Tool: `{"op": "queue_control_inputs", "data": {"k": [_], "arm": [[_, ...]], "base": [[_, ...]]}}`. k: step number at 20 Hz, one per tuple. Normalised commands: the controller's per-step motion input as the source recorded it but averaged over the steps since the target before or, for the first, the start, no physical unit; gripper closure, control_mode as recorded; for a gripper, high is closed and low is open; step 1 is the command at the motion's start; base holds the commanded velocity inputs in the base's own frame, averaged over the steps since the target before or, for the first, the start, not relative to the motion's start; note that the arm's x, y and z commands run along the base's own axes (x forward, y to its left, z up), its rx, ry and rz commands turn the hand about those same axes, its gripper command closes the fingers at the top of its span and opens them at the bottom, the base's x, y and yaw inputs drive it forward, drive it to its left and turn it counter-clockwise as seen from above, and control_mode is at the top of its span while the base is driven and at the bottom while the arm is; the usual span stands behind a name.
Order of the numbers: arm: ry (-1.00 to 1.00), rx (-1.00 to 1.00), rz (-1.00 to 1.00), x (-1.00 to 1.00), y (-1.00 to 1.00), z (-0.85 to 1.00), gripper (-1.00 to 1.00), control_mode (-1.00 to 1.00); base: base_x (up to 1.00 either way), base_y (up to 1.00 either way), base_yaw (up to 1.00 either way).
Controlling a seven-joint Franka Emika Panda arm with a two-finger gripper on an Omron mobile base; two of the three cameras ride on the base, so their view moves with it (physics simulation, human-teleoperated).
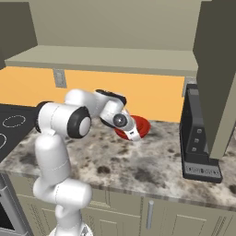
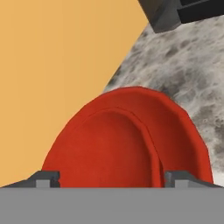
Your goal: Pick up the bowls on the counter and stack them on top of one another in the open cabinet. Place the smaller bowl on top of the larger bowl.
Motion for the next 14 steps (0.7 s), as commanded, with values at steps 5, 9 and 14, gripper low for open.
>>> {"op": "queue_control_inputs", "data": {"k": [5, 9, 14], "arm": [[0.05, 0.0, 0.0, 0.01, -0.01, 0.62, -1.0, -1.0], [0.08, 0.0, -0.02, 0.0, -0.07, 0.67, -1.0, -1.0], [0.05, 0.0, -0.01, -0.03, -0.06, 0.64, -1.0, -1.0]], "base": [[0.0, 0.0, 0.0], [0.0, 0.0, 0.0], [0.0, 0.0, 0.0]]}}
